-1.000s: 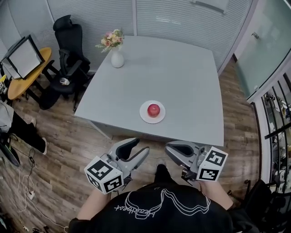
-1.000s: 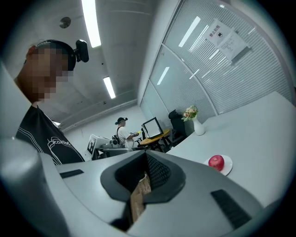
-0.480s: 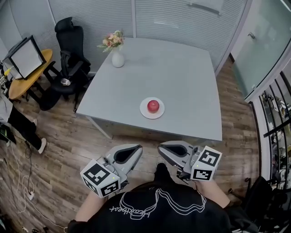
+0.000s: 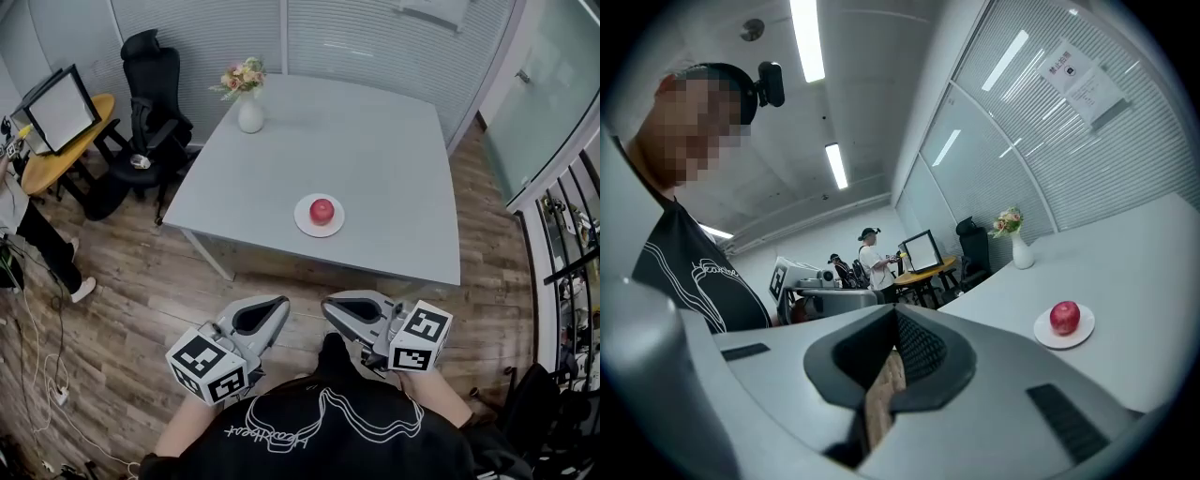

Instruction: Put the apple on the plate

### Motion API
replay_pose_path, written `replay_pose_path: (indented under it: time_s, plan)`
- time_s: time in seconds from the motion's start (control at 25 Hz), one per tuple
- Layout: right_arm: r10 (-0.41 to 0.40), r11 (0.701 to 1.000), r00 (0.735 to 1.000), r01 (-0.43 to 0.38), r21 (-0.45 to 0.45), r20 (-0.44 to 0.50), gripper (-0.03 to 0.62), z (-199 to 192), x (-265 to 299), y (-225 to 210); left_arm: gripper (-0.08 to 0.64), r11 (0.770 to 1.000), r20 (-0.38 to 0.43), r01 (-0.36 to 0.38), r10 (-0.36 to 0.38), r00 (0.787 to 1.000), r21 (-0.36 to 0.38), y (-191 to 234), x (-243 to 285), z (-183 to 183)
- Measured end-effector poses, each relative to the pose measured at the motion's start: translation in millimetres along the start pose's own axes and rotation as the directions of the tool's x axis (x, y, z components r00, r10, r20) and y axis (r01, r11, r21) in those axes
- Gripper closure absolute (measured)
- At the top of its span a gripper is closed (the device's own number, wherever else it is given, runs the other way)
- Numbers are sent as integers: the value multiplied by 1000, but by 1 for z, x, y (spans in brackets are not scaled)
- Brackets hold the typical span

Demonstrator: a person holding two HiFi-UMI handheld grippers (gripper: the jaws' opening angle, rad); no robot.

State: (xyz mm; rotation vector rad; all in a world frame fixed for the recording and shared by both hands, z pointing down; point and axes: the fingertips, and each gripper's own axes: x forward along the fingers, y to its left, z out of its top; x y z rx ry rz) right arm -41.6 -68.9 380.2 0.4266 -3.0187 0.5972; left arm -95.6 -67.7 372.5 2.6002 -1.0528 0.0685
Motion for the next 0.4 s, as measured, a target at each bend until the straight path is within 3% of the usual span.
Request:
replay_pose_path:
  time_s: [0.4]
  plan:
    - [6, 1000, 1000, -6, 5, -14, 586, -14, -2, 19, 546, 1000, 1, 4, -4, 1000, -19, -17, -15, -13]
